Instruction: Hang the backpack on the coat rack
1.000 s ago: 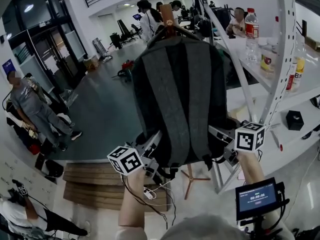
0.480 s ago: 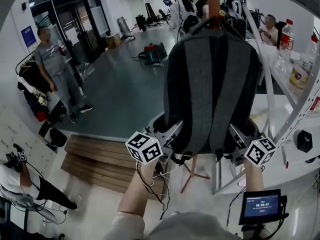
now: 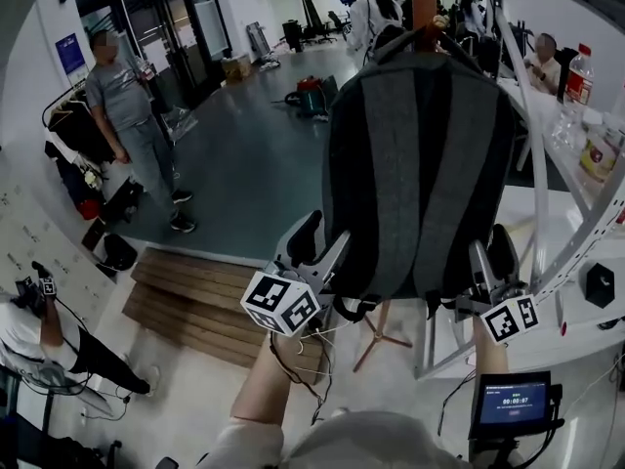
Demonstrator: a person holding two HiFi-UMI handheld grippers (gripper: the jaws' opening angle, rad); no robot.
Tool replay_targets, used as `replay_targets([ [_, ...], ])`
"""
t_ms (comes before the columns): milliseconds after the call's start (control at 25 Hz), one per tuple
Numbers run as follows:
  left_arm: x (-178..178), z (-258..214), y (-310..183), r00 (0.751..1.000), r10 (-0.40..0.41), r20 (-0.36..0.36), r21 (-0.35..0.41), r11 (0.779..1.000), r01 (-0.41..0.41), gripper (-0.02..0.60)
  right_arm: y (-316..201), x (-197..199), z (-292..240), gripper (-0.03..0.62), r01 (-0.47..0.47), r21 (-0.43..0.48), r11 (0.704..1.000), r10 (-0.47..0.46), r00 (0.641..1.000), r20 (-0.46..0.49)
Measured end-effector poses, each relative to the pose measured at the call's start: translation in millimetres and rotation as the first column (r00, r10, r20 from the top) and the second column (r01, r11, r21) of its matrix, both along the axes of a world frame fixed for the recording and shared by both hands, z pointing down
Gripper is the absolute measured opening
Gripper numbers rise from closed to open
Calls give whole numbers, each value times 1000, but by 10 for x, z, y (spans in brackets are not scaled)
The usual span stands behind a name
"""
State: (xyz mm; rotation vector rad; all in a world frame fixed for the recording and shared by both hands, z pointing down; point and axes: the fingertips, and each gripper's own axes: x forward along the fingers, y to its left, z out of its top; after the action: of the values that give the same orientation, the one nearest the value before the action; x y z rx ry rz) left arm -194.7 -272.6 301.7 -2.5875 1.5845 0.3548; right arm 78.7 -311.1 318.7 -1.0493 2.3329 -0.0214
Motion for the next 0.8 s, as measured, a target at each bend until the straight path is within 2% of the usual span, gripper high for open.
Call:
replay_targets([
  [320, -57, -202, 294, 999, -25, -36, 87, 996, 28, 264, 201, 84, -196, 324, -25, 72, 997, 26, 1000, -16],
  [440, -10, -261, 428, 999, -4, -43, 112, 994, 9, 262, 308, 219, -292, 324, -36, 83, 996, 33, 999, 31],
  [640, 155, -317, 635, 995, 81, -61, 129, 989, -72, 259, 568, 324, -437, 324, 80, 97, 992, -93, 987, 133],
  [800, 361, -223, 719, 980, 184, -77, 100, 979, -176, 148, 811, 182, -397, 322, 192, 92, 977, -203, 972, 121],
])
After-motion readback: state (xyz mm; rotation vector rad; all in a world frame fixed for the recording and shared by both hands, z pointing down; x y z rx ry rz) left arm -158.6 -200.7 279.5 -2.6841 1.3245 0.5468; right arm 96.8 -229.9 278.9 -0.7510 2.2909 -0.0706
